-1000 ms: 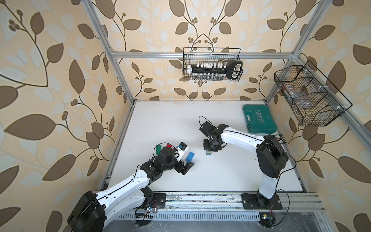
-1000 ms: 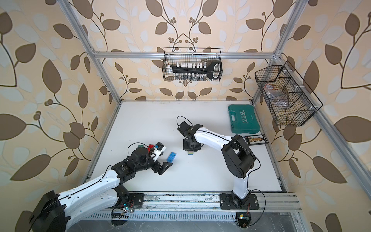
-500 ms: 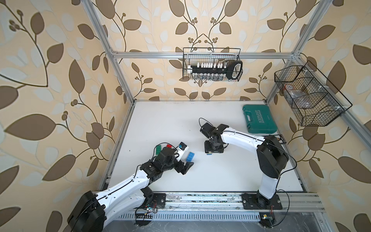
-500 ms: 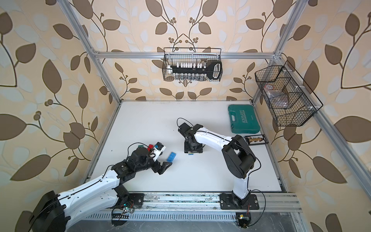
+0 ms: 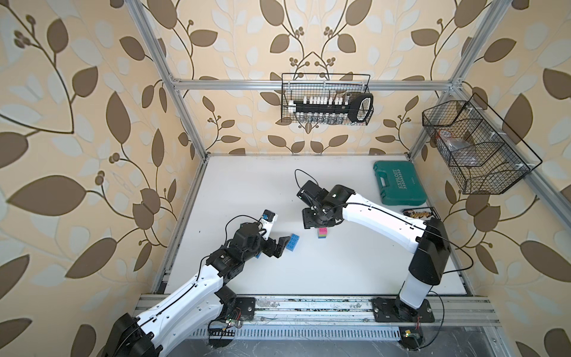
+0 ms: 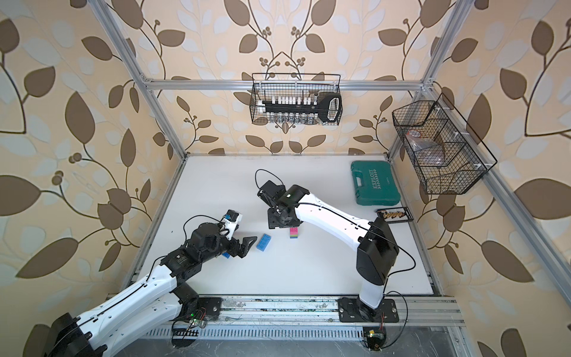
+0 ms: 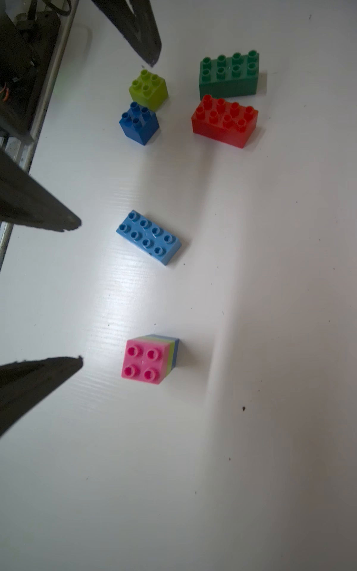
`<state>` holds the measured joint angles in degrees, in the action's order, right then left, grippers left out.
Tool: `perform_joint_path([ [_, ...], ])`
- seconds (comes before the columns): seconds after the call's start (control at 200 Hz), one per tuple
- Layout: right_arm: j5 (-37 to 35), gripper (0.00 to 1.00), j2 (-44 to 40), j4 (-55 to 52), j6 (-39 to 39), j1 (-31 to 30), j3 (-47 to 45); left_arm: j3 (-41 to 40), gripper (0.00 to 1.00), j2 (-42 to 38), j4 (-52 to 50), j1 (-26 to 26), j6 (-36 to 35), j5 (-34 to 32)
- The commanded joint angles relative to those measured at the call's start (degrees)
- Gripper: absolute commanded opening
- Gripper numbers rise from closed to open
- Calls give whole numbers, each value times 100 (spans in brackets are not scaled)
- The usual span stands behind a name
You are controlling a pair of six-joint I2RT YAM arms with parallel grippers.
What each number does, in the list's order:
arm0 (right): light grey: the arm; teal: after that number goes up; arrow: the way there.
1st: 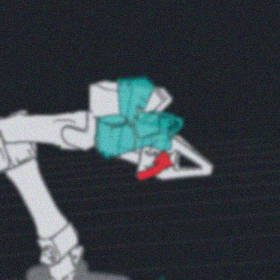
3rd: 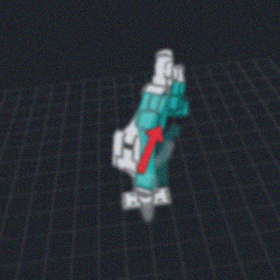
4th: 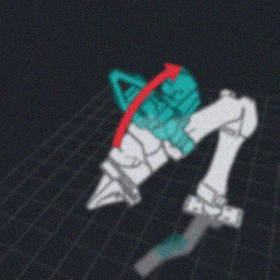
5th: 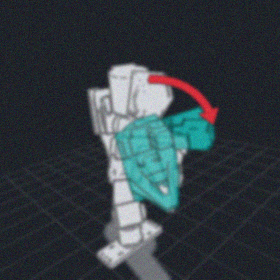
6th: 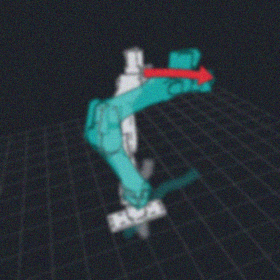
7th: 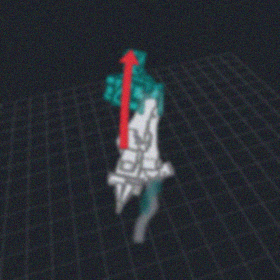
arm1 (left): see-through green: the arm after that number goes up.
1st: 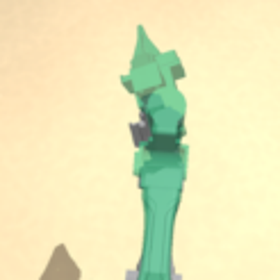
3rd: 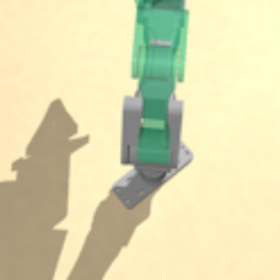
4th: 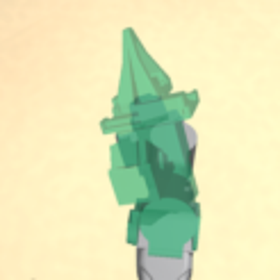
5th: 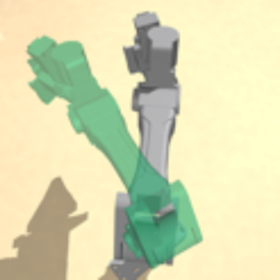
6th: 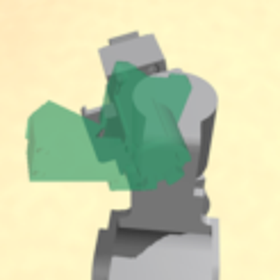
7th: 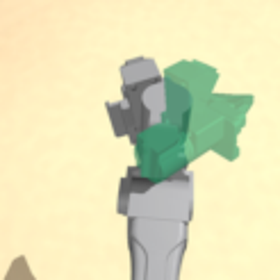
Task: Assemble a spoon with lego
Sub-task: Pick up the lego brick from the center of the board.
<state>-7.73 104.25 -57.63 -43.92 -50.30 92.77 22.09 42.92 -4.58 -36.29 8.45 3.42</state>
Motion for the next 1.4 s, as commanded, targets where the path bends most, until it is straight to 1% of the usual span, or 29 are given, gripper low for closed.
perform_joint_path([
  [0.0, 126, 64, 685, 59, -145, -136, 238, -16, 99, -325, -32, 68, 216, -259],
  [0.05, 258, 63, 966, 165, -186, -158, 345, -63, 99, -433, -34, 62, 240, -294],
  [0.13, 245, 63, 1353, 219, -212, -223, 550, -119, 99, -541, -26, 61, 275, -305],
  [0.285, 393, 63, 1873, 167, -185, -300, 851, -126, 99, -524, -18, 56, 278, -274],
  [0.445, 428, 64, 2067, 297, -243, -366, 786, -157, 99, -453, 17, 57, 280, -221],
  [0.59, 653, 64, 2167, 502, -292, -414, 786, -200, 99, -460, 54, 52, 308, -193],
  [0.745, 595, 64, 2340, 306, -241, -471, 815, -187, 99, -468, 36, 52, 298, -213],
  [0.875, 361, 64, 2351, 37, -94, -472, 701, -146, 99, -420, 2, 52, 280, -208],
  [0.97, 202, 63, 2109, 12, -49, -463, 434, -138, 99, -407, 9, 52, 267, -198],
  [1.05, 228, 59, 1896, 155, -12, -440, 194, -151, 99, -391, 27, 52, 263, -206],
  [1.155, 438, 53, 1819, 285, 64, -381, 67, -151, 99, -355, 40, 52, 264, -187],
  [1.31, 602, 53, 1801, 378, 237, -340, 69, -125, 99, -337, 32, 52, 254, -180],
  [1.399, 569, 52, 1762, 357, 308, -333, 101, -134, 99, -334, 28, 52, 254, -177],
])
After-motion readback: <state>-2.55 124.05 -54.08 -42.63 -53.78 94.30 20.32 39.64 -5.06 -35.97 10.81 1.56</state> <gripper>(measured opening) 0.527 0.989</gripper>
